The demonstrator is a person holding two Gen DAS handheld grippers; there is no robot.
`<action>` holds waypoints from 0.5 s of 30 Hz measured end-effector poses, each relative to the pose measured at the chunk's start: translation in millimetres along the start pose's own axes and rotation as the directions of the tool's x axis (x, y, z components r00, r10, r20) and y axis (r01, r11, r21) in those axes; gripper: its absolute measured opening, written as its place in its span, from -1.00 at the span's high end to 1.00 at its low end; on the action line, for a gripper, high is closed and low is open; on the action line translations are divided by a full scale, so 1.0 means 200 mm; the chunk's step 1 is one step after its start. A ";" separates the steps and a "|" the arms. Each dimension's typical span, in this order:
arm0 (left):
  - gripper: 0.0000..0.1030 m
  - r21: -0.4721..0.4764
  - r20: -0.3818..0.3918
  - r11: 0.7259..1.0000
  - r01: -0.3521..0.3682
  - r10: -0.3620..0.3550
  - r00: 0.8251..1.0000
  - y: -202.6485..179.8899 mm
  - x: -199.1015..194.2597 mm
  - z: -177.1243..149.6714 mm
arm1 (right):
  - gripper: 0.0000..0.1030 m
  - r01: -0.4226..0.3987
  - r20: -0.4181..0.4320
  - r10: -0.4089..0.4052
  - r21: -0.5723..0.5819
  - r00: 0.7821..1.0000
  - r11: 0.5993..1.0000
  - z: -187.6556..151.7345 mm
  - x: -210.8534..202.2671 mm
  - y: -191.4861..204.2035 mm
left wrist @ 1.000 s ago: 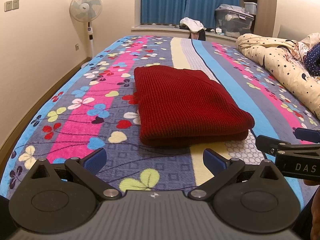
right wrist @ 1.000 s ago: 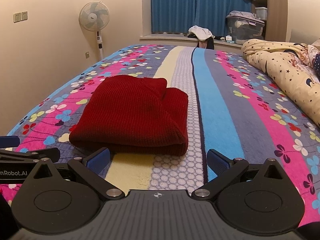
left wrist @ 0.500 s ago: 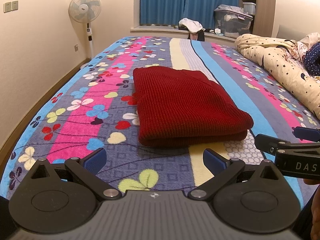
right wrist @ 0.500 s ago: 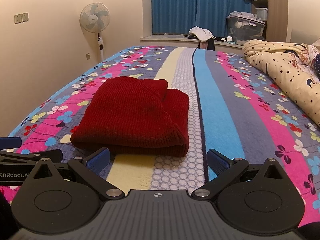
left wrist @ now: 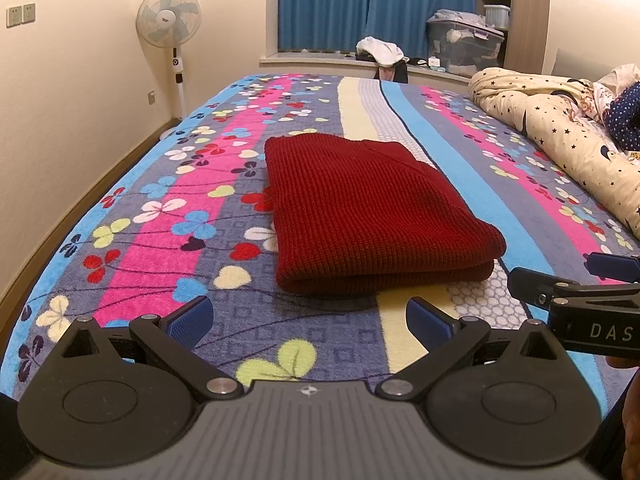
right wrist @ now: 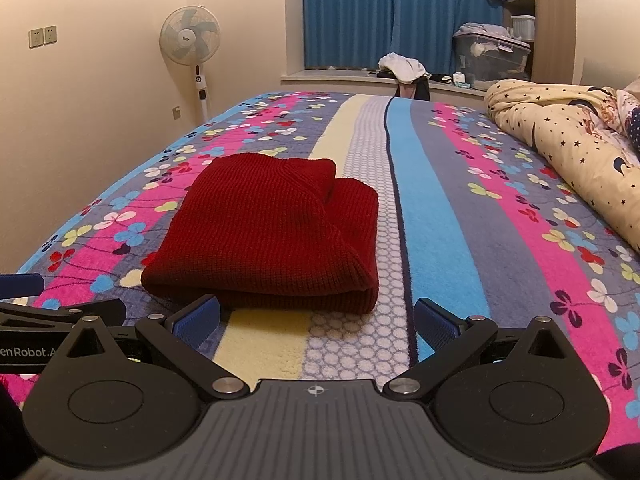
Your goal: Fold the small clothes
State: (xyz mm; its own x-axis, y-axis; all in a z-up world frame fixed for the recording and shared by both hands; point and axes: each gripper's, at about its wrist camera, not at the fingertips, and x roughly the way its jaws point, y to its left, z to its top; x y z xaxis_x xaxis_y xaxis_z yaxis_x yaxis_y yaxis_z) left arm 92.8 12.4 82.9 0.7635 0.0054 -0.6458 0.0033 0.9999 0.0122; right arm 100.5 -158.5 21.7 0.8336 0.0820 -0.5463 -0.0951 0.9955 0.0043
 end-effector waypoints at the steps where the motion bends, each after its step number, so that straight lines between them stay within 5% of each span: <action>1: -0.99 0.001 0.000 1.000 0.000 0.000 1.000 0.00 0.00 0.00 | -0.98 -0.001 0.000 0.001 -0.001 1.000 1.000 0.00 0.00 0.00; 15: -0.99 0.004 0.001 1.000 -0.001 0.001 1.000 0.00 0.00 0.00 | -0.98 -0.004 0.001 0.004 -0.003 1.000 1.000 0.00 0.00 0.00</action>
State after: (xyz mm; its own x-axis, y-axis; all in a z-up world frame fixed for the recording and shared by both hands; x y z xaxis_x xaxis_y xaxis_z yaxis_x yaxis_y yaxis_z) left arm 93.0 12.5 82.8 0.7643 0.0059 -0.6449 0.0052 0.9999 0.0154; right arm 100.6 -159.2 21.4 0.8337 0.0858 -0.5454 -0.1000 0.9950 0.0037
